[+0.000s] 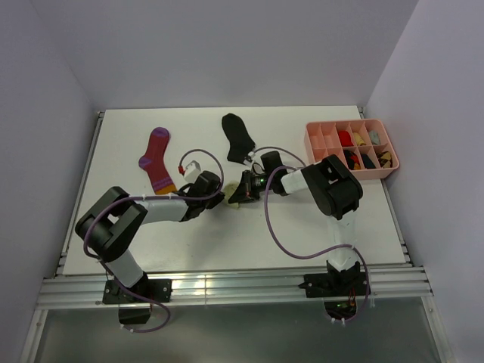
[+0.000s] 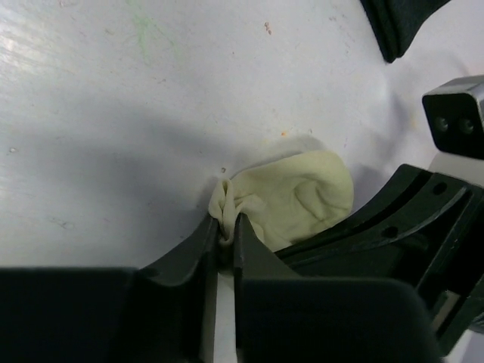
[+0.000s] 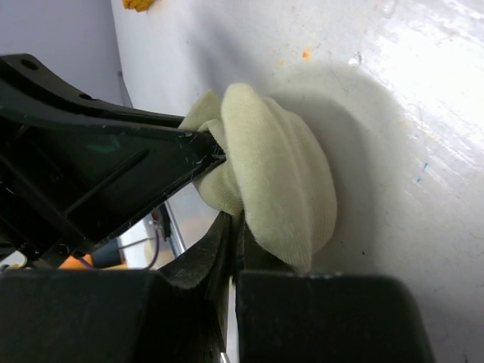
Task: Roll the socks
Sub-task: Roll the sock at the center of the board.
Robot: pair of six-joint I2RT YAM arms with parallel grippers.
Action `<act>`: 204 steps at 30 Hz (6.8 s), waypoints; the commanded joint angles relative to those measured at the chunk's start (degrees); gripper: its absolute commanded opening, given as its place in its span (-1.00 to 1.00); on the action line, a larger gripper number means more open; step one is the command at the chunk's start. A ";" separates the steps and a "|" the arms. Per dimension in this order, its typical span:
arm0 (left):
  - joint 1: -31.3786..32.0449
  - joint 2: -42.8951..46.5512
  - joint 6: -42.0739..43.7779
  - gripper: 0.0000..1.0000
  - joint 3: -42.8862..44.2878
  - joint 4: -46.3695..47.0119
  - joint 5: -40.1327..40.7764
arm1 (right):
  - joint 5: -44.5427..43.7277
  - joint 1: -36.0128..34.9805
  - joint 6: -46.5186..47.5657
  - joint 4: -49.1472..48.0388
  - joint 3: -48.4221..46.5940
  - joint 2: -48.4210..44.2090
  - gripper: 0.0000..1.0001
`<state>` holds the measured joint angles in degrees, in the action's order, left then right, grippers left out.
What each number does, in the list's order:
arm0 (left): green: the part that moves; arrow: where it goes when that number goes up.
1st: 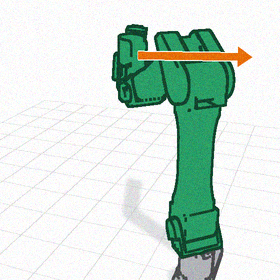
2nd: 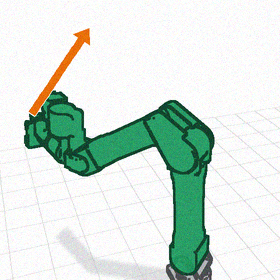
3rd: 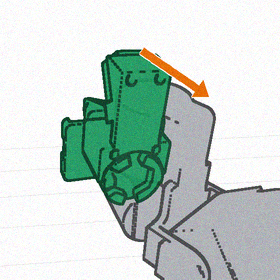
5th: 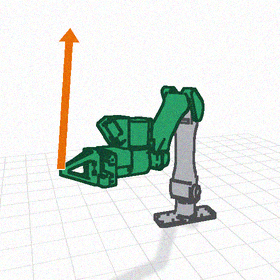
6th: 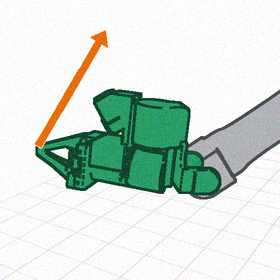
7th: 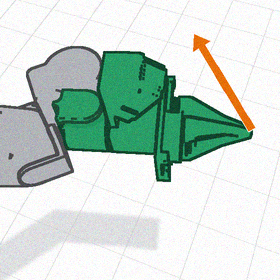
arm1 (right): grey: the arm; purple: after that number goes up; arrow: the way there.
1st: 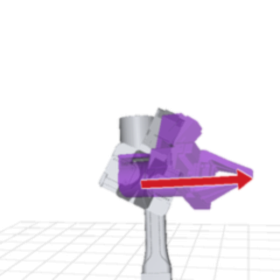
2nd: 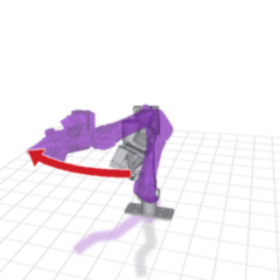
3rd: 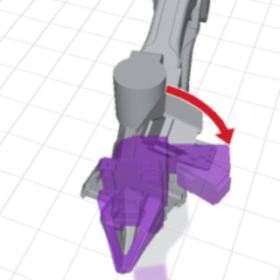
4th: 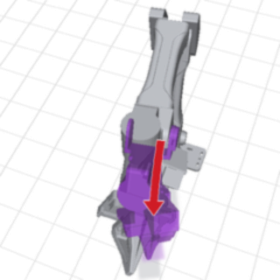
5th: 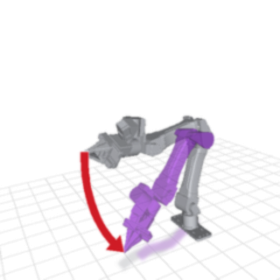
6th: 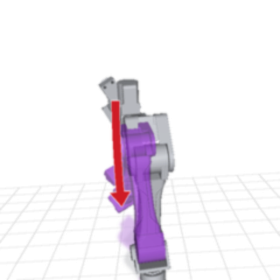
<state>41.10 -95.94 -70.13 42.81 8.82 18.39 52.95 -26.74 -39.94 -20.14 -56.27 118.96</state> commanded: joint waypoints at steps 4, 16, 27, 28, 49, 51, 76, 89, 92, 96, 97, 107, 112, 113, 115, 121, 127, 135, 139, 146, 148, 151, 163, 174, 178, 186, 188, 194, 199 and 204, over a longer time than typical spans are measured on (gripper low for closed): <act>0.03 -1.53 2.01 -0.99 2.28 -1.78 -0.11 | -9.61 -0.85 13.30 7.13 -0.07 -6.61 -0.69; 0.03 -3.64 5.97 -0.99 8.52 -8.64 -2.92 | -30.70 -6.39 32.55 8.28 6.51 -20.77 0.17; -0.41 -4.25 7.29 -0.99 9.84 -11.46 -5.73 | -46.26 -16.50 45.83 -2.26 12.76 -23.42 0.18; -0.58 -4.34 7.37 -0.99 9.93 -11.54 -6.35 | -46.79 -16.94 46.35 -2.88 13.11 -23.16 0.18; -1.55 -4.78 5.88 -0.99 8.61 -9.35 -10.31 | -48.12 -22.30 48.83 -10.09 17.07 -23.24 -0.07; -1.81 -4.52 5.71 -0.99 7.91 -8.82 -10.57 | -48.55 -22.39 47.95 -10.62 17.60 -23.24 -0.09; -2.61 -5.40 6.32 -0.99 8.34 -8.47 -12.24 | -52.16 -23.00 48.29 -12.30 17.16 -21.76 -0.08; -2.61 -4.87 6.76 -0.99 8.26 -7.68 -13.64 | -58.22 -23.01 46.36 -5.35 13.47 -15.34 -0.85; -2.61 -4.26 6.67 -0.99 7.91 -6.89 -13.91 | -58.23 -22.92 45.31 -3.24 12.15 -14.37 -1.00; -2.78 -2.68 7.11 -0.68 6.41 -5.75 -12.42 | -50.52 -20.55 41.37 2.19 9.78 -15.41 -1.00; -2.87 -2.24 7.02 -0.58 6.15 -5.57 -11.98 | -48.14 -18.45 40.13 3.08 9.52 -15.68 -1.00; -2.96 5.23 4.12 0.36 -0.61 -2.14 -5.57 | -16.32 -5.17 21.86 10.04 2.22 -10.33 -1.00; -2.96 5.94 3.77 0.37 -1.94 0.23 -5.30 | -4.97 0.19 11.30 5.29 2.31 -5.94 -1.00; -3.04 5.59 3.68 0.37 -2.20 0.67 -5.47 | -4.18 0.55 10.51 5.37 1.70 -5.15 -1.00; -2.96 5.15 3.25 0.37 -2.46 2.51 -5.65 | -1.28 1.78 7.87 4.06 1.43 -2.69 -1.00; -2.96 2.78 2.28 0.38 -1.94 6.38 -6.18 | 1.98 3.89 1.98 -0.07 1.34 0.84 -1.00; -2.96 -1.08 3.07 0.31 0.95 7.62 -6.61 | 1.90 4.33 2.24 1.59 -0.24 1.19 -1.00; -2.96 -4.87 2.63 -0.04 1.84 7.71 -7.76 | 0.84 4.59 2.68 2.39 -0.95 1.54 -1.00; -2.96 -6.01 2.54 -0.49 1.49 8.14 -8.55 | -0.12 4.51 3.38 3.09 -0.95 1.54 -1.00; -2.61 -6.98 4.20 -0.99 3.51 5.69 -9.69 | -5.21 3.98 11.28 4.84 0.02 -3.46 -0.76; -2.52 -6.28 4.82 -0.99 4.12 4.72 -9.52 | -7.59 3.10 13.65 5.64 1.24 -7.13 -0.49; -2.43 -5.05 5.97 -0.99 4.74 2.52 -8.64 | -11.89 2.31 17.00 4.50 3.87 -11.36 -0.17; -2.43 -4.16 9.75 -0.99 8.61 -5.21 -8.72 | -42.29 -11.57 39.32 2.31 12.66 -27.64 0.00; -2.43 -4.96 10.54 -0.99 10.72 -7.41 -9.87 | -52.33 -19.22 49.34 -6.31 14.70 -23.51 0.02; -2.43 -5.48 10.36 -0.99 10.98 -7.67 -10.57 | -54.17 -20.63 51.28 -6.58 13.56 -22.02 0.02; -2.43 -5.57 9.84 -0.99 10.81 -7.33 -11.36 | -57.34 -22.74 52.69 -5.35 11.54 -17.27 -0.09; -2.43 -5.22 9.57 -0.99 10.72 -6.98 -11.54 | -58.13 -23.00 52.25 -4.82 10.92 -16.74 -0.24; -2.43 -3.73 9.04 -0.99 8.70 -4.69 -11.80 | -56.13 -22.57 48.65 -0.70 9.25 -15.95 -1.00; -2.52 -0.39 8.43 -0.32 5.36 -2.76 -8.47 | -42.95 -17.83 39.70 4.75 8.29 -17.35 -1.00; -2.87 4.26 6.85 0.08 0.80 -0.21 -5.48 | -24.69 -8.60 30.03 9.15 6.00 -16.22 -1.00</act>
<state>37.78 -95.72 -62.30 45.82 5.65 10.35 14.63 -40.03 -1.37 -15.81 -47.81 101.54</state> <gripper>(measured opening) 0.528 0.058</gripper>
